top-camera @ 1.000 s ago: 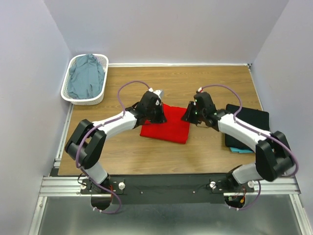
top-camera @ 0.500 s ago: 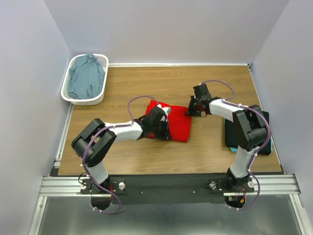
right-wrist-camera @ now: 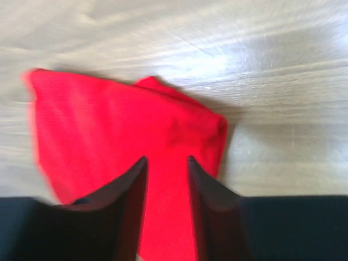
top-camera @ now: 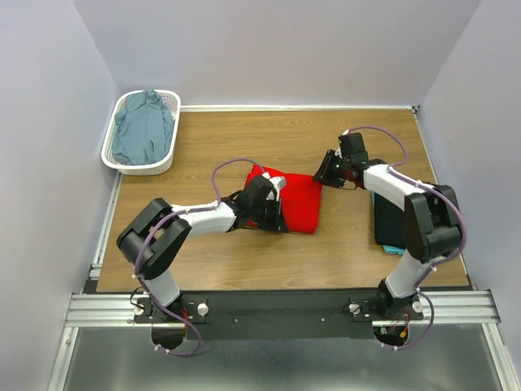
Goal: Fold and stack the t-shirts
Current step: Fold the tshirt, then neatly place the folded tshirt to the corner
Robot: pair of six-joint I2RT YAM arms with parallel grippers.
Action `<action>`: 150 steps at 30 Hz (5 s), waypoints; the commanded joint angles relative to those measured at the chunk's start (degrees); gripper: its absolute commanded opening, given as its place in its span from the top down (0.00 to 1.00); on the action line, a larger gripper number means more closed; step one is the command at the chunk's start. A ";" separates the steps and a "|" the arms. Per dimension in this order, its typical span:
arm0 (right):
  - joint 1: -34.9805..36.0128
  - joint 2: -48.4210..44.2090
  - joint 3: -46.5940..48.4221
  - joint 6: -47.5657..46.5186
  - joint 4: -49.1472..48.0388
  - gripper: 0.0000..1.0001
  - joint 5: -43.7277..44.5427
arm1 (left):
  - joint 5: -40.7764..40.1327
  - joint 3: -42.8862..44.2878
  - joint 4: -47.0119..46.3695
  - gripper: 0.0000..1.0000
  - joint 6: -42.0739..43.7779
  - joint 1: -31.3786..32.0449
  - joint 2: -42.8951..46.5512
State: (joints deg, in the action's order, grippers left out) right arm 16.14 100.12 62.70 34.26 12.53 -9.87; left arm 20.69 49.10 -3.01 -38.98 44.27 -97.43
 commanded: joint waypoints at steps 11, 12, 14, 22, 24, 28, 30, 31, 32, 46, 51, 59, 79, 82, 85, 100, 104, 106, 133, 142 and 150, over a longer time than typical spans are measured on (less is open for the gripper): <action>-2.08 -12.58 -12.68 5.46 -0.84 0.39 -4.72 | 0.06 11.63 0.72 1.00 0.49 1.34 -2.23; -2.08 -12.49 -13.12 5.73 -1.63 0.39 -5.16 | -0.47 12.15 0.63 1.00 0.40 1.87 -4.24; -1.99 -12.31 -14.53 6.26 -2.51 0.37 -6.13 | -0.56 12.77 0.46 1.00 0.22 2.40 -6.19; -1.90 -10.73 -18.83 7.40 -6.02 0.35 -6.30 | -1.44 13.04 0.19 1.00 -0.65 4.16 -11.56; -1.73 -10.56 -19.71 7.75 -7.25 0.35 -6.48 | -1.53 13.12 0.19 1.00 -0.57 4.24 -11.64; -0.24 -9.33 -20.95 9.06 -9.19 0.35 -6.04 | -1.44 13.48 0.54 1.00 -0.39 4.24 -11.91; 0.82 -8.45 -20.77 9.51 -9.89 0.35 -4.55 | -1.18 13.74 0.81 1.00 -0.31 4.24 -12.08; 1.00 -7.84 -20.69 9.77 -10.16 0.35 -4.37 | -1.18 13.83 0.90 1.00 -0.31 4.24 -12.08; 1.43 -7.40 -20.42 10.12 -10.16 0.35 -4.28 | -1.18 13.83 1.07 1.00 -0.22 4.24 -12.17; 4.60 -2.91 -20.42 14.52 -12.01 0.57 1.69 | -1.53 15.58 3.18 1.00 1.45 4.24 -11.82; 4.69 -4.48 -20.95 16.01 -12.01 1.00 5.47 | -2.32 17.69 6.43 1.00 1.98 3.98 -7.97; 4.69 -9.15 -20.95 17.41 -8.33 0.99 12.15 | -3.46 21.12 12.32 1.00 4.79 0.56 0.13; 3.55 -3.01 -3.91 19.18 12.33 0.99 31.57 | -2.14 21.03 14.96 1.00 7.07 -1.91 3.82; 1.53 -0.55 1.80 20.58 16.71 1.00 34.29 | -2.23 21.30 15.48 1.00 7.34 -2.08 4.00; -0.14 2.26 8.90 21.37 21.19 1.00 37.81 | -2.23 21.47 15.84 1.00 7.60 -2.35 4.26; -12.00 13.17 38.02 27.43 43.96 1.00 46.25 | -1.97 23.58 18.12 1.00 8.13 -2.96 4.70; -15.87 12.65 40.83 28.32 47.22 1.00 46.69 | -1.79 24.20 18.47 1.00 8.22 -2.96 4.53; -17.53 12.30 42.32 28.32 49.15 1.00 47.31 | -1.62 24.46 18.65 1.00 8.22 -2.96 4.44; -26.07 1.22 44.35 27.44 56.98 1.00 48.98 | -0.12 27.71 20.32 1.00 7.96 -2.26 2.94; -26.16 -1.76 46.64 27.00 59.35 1.00 49.33 | -0.12 27.80 20.32 1.00 8.13 -2.17 3.12; -26.25 -4.40 46.99 26.56 60.50 1.00 50.12 | -0.04 27.54 20.23 1.00 8.13 -2.08 3.21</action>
State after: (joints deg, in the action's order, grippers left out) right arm -9.50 98.61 107.63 60.82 70.89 36.12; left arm 19.11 75.70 16.40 -31.48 41.76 -94.72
